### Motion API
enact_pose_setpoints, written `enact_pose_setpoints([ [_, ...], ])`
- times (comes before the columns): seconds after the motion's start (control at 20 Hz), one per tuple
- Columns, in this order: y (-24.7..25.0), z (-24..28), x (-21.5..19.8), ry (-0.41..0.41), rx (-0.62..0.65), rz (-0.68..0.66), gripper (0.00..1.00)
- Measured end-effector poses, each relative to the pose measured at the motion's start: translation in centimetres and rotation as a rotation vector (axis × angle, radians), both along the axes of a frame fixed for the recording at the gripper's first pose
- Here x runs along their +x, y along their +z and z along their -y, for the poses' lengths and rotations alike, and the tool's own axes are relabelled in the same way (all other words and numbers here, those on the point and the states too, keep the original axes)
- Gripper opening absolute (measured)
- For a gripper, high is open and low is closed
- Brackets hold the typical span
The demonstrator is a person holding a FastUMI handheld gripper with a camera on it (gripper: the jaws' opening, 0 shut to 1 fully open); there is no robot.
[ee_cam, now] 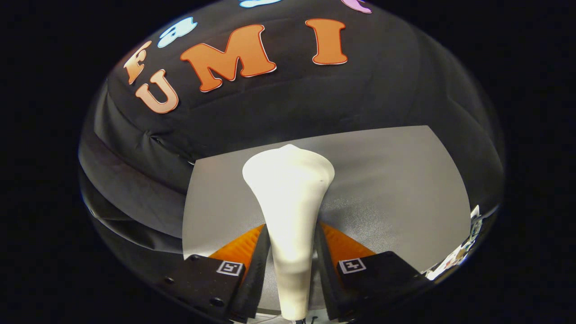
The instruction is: Iron the clothes twice with a garment steamer, once on the left side and once on the right side.
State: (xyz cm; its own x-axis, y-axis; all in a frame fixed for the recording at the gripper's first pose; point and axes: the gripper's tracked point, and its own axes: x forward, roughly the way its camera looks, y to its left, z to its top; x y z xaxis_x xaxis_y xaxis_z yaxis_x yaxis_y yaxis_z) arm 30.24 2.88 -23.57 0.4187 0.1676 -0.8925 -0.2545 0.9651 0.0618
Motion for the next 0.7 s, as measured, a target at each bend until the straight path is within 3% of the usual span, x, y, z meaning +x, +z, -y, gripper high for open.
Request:
enact_pose_setpoints([
  [0.45, 0.6, 0.3, 0.6, -0.041, 0.009, 0.104, 0.45],
  [0.7, 4.2, 0.6, -0.2, -0.07, 0.043, 0.226, 0.45],
])
